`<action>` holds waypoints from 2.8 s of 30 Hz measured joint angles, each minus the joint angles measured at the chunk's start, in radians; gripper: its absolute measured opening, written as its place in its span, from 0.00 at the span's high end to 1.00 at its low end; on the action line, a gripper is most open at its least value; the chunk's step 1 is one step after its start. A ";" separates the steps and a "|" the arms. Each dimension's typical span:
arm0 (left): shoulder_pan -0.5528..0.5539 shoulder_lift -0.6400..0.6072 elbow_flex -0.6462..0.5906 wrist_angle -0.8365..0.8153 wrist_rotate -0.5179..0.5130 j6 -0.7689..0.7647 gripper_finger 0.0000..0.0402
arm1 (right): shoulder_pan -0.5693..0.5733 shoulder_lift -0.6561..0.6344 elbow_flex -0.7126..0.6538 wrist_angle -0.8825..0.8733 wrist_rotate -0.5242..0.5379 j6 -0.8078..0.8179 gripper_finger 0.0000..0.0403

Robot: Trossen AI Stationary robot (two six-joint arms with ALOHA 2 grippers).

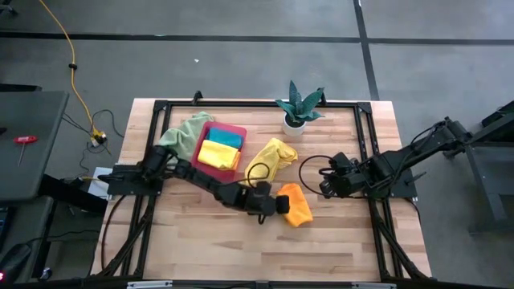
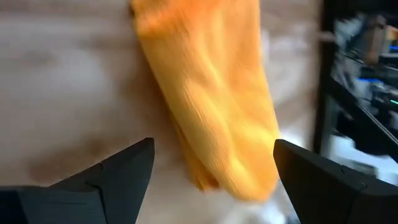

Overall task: Fold microfiber towels
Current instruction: Put the orange microfiber cloth into the pink bin

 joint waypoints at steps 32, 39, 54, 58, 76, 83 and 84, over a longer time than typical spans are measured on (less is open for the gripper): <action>0.091 0.094 0.018 0.048 0.098 -0.115 0.40 | -0.002 0.158 0.002 0.016 -0.242 0.132 1.00; 0.081 0.094 0.018 0.055 0.089 -0.108 0.44 | -0.002 0.331 0.002 0.228 -0.300 0.123 1.00; 0.062 0.094 0.018 0.058 0.079 -0.081 0.46 | -0.003 0.581 0.000 0.492 -0.300 0.135 1.00; 0.058 0.094 0.018 0.058 0.079 -0.067 0.46 | -0.003 0.584 0.000 0.556 -0.300 0.142 1.00; 0.050 0.092 0.018 0.061 0.110 0.107 0.96 | -0.003 0.473 0.000 0.432 -0.271 0.137 1.00; 0.059 0.011 0.004 -0.005 0.190 0.273 0.98 | 0.025 0.280 0.000 0.244 -0.165 0.181 1.00; 0.059 -0.015 -0.002 -0.013 0.193 0.298 0.99 | 0.033 0.245 0.000 0.210 -0.142 0.194 1.00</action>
